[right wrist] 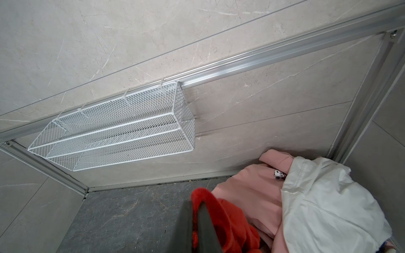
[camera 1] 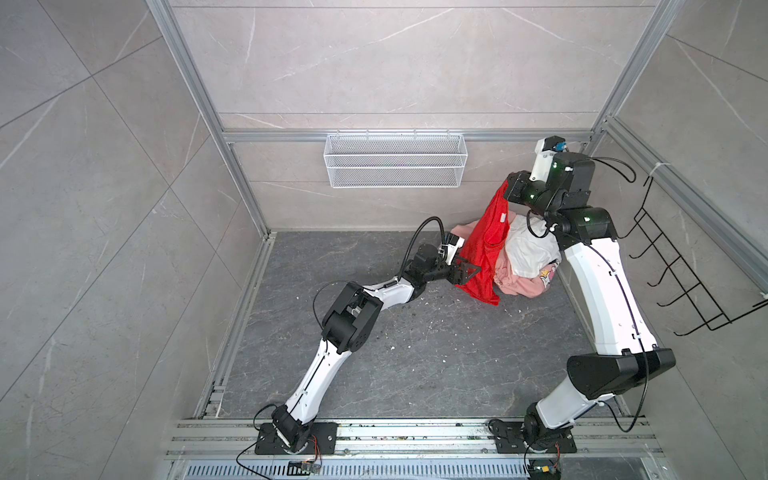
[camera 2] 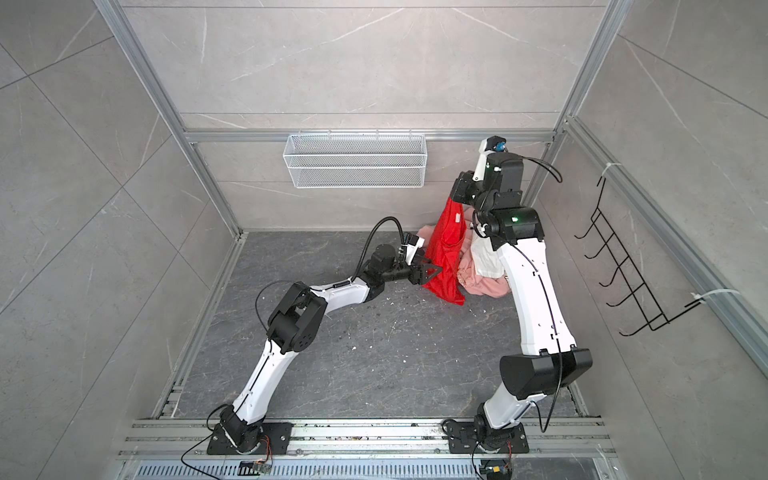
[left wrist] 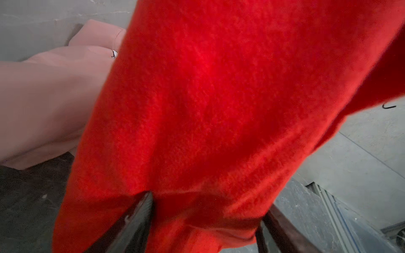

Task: Pick out a specific cloth from the pile
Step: 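Reach the left gripper to the hanging red garment and grasp its lower part, then raise the right gripper higher while the left gripper holds the garment's lower part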

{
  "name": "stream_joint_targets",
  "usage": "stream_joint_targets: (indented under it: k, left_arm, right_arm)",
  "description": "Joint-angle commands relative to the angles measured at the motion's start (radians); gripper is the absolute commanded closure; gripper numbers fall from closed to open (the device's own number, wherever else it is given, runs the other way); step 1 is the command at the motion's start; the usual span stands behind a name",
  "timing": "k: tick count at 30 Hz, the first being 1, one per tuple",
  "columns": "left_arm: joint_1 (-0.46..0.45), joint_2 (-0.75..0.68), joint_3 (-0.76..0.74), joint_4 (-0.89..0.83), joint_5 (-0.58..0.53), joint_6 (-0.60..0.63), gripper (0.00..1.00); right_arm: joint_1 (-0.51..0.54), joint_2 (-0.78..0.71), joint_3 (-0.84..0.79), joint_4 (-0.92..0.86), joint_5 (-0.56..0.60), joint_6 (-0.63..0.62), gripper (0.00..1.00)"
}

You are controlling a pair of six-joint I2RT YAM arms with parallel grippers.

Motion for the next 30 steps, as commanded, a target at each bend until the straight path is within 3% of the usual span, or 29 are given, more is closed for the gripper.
stream_joint_targets:
  k: [1,12,18,21,30]
  left_arm:
    - [-0.006,0.005,0.050,0.062,0.024,-0.031,0.37]
    - [-0.010,0.013,0.085,0.065,0.046,-0.079,0.78]
    - [-0.011,-0.019,0.070,0.054,0.044,-0.077,0.91]
    - [-0.011,-0.042,0.058,0.048,0.042,-0.074,0.96]
    - [-0.011,-0.133,0.018,0.053,0.040,-0.077,0.96]
  right_arm:
    - [0.006,-0.042,-0.012,0.045,-0.008,0.011,1.00]
    - [0.006,-0.048,-0.007,0.035,-0.003,0.010,1.00]
    - [0.006,-0.048,0.008,0.034,0.004,0.008,1.00]
    - [0.006,-0.040,0.040,0.021,0.004,0.005,1.00]
    - [0.006,-0.043,0.078,0.013,-0.013,0.017,1.00]
